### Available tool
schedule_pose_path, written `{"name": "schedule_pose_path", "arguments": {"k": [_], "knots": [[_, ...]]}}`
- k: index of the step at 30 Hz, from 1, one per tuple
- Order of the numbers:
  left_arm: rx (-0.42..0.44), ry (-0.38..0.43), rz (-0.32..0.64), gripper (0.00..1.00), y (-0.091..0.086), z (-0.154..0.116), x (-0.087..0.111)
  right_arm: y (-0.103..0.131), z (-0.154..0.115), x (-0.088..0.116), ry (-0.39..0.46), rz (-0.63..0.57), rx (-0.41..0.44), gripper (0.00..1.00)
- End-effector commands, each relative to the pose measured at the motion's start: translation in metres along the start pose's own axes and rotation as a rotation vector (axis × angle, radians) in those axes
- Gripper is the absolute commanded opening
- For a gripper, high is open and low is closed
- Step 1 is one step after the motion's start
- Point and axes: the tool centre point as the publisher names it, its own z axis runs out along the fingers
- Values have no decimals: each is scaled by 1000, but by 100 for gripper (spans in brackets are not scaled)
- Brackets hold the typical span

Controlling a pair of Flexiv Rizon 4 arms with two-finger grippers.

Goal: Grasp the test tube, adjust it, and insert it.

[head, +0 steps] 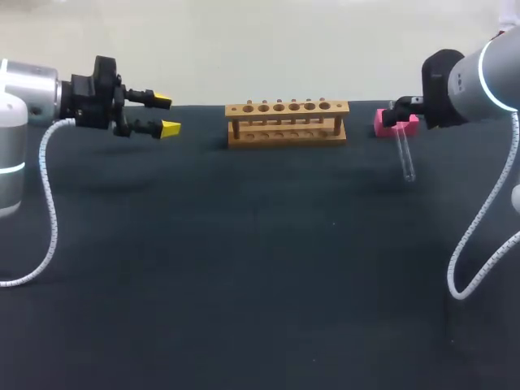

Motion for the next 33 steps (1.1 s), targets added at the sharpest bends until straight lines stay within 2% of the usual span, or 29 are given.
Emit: {"name": "schedule_pose_path", "arguments": {"k": [1, 3, 9, 21, 29, 33], "knots": [[-1, -5, 3, 100, 0, 0, 1, 1, -1, 4, -356, 1, 7, 100], [-1, -5, 3, 100, 0, 0, 1, 1, -1, 4, -356, 1, 7, 100], [-1, -5, 3, 100, 0, 0, 1, 1, 7, 4, -486, 21, 37, 100], [-1, -5, 3, 100, 0, 0, 1, -5, 15, 8, -670, -35, 103, 100], [-1, -5, 3, 100, 0, 0, 1, -13, 15, 8, -757, -71, 137, 100], [-1, -5, 3, 100, 0, 0, 1, -15, 11, 6, -803, -79, 121, 100]]}}
